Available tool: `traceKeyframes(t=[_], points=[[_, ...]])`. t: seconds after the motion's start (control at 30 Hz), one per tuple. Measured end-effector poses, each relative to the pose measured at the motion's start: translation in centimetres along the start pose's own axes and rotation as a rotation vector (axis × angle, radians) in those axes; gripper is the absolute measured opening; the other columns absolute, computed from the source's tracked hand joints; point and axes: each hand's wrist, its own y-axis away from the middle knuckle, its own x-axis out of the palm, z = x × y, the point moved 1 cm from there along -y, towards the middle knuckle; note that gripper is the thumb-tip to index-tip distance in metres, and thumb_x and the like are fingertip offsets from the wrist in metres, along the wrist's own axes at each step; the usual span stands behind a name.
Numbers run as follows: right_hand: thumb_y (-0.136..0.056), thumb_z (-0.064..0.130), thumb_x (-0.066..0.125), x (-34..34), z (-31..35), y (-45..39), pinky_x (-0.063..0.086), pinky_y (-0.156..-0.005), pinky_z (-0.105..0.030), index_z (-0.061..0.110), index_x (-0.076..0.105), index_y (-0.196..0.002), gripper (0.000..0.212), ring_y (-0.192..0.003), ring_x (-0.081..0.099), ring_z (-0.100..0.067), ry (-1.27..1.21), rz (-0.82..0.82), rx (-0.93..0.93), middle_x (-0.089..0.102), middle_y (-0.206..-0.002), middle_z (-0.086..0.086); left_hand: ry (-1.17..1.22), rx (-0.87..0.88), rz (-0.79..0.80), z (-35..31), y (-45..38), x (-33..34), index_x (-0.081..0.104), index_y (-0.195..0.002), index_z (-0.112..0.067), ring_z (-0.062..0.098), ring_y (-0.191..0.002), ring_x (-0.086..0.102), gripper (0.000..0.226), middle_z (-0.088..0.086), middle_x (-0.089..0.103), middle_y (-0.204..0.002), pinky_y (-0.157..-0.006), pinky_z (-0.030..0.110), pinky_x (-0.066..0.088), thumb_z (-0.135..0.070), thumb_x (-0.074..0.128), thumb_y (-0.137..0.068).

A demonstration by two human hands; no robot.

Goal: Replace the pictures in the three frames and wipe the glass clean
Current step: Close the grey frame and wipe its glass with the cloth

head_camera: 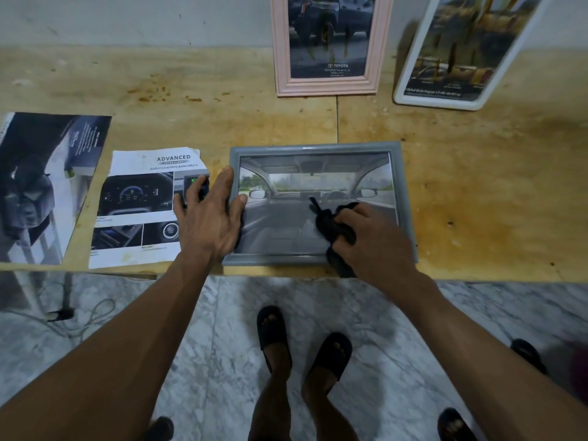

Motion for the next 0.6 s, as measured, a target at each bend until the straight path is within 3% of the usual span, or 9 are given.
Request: traceKeyframes(t=[0.1, 0.2, 0.27, 0.37, 0.53, 0.6], points=[[-0.081, 0.020, 0.065, -1.7, -2.4, -0.3, 0.034, -0.057, -0.025, 0.017, 0.066, -0.097, 0.016, -0.081, 0.059, -0.028, 0.177, -0.085, -0.016, 0.061, -0.098, -0.001, 0.003, 0.008, -0.012, 0.1, -0.1, 0.2, 0.033, -0.151, -0.035, 0.025, -0.148, 0.021, 0.051, 0.012, 0.054, -0.141, -0.118, 0.059, 0.012, -0.050, 0.039, -0.102], [-0.082, 0.009, 0.066, -3.2, -3.4, -2.6, 0.045, -0.067, -0.036, 0.008, 0.072, -0.089, 0.010, -0.086, 0.058, -0.034, 0.448, -0.090, -0.118, 0.064, -0.099, -0.010, 0.005, 0.007, -0.023, 0.1, -0.1, 0.4, 0.034, -0.149, -0.037, 0.025, -0.148, 0.022, 0.049, 0.012, 0.054, -0.140, -0.118, 0.059, 0.013, -0.049, 0.040, -0.102], [-0.080, 0.001, 0.066, -3.1, -3.5, -5.0, 0.046, -0.073, -0.041, 0.001, 0.072, -0.094, 0.014, -0.087, 0.057, -0.037, 0.375, -0.187, -0.112, 0.065, -0.098, -0.015, 0.004, 0.003, -0.027, 0.1, -0.2, 0.4, 0.033, -0.149, -0.038, 0.024, -0.148, 0.021, 0.049, 0.012, 0.054, -0.140, -0.118, 0.059, 0.013, -0.049, 0.040, -0.102], [-0.095, 0.011, 0.045, -1.7, -2.9, -7.9, 0.037, -0.085, -0.037, 0.016, 0.058, -0.128, 0.036, -0.108, 0.047, -0.035, 0.114, -0.170, 0.058, 0.055, -0.118, -0.007, 0.004, 0.000, -0.027, 0.2, -0.2, 0.6, 0.033, -0.150, -0.038, 0.024, -0.149, 0.020, 0.050, 0.013, 0.051, -0.143, -0.119, 0.058, 0.011, -0.049, 0.040, -0.102], [-0.087, 0.023, 0.031, -0.4, -4.2, -7.7, 0.031, -0.094, -0.040, 0.014, 0.056, -0.122, 0.044, -0.105, 0.048, -0.036, 0.198, -0.097, -0.027, 0.052, -0.119, -0.011, 0.010, -0.012, -0.054, -0.1, -0.1, 0.9, 0.035, -0.148, -0.037, 0.025, -0.147, 0.022, 0.048, 0.011, 0.055, -0.140, -0.118, 0.058, 0.012, -0.047, 0.040, -0.102], [-0.084, 0.026, 0.028, -0.4, -4.4, -6.6, 0.037, -0.092, -0.043, 0.015, 0.054, -0.118, 0.044, -0.104, 0.049, -0.036, 0.250, -0.060, -0.041, 0.053, -0.119, -0.010, 0.018, -0.019, -0.061, -0.1, -0.1, 1.0, 0.035, -0.149, -0.037, 0.024, -0.147, 0.022, 0.047, 0.011, 0.053, -0.142, -0.118, 0.058, 0.012, -0.046, 0.041, -0.102]])
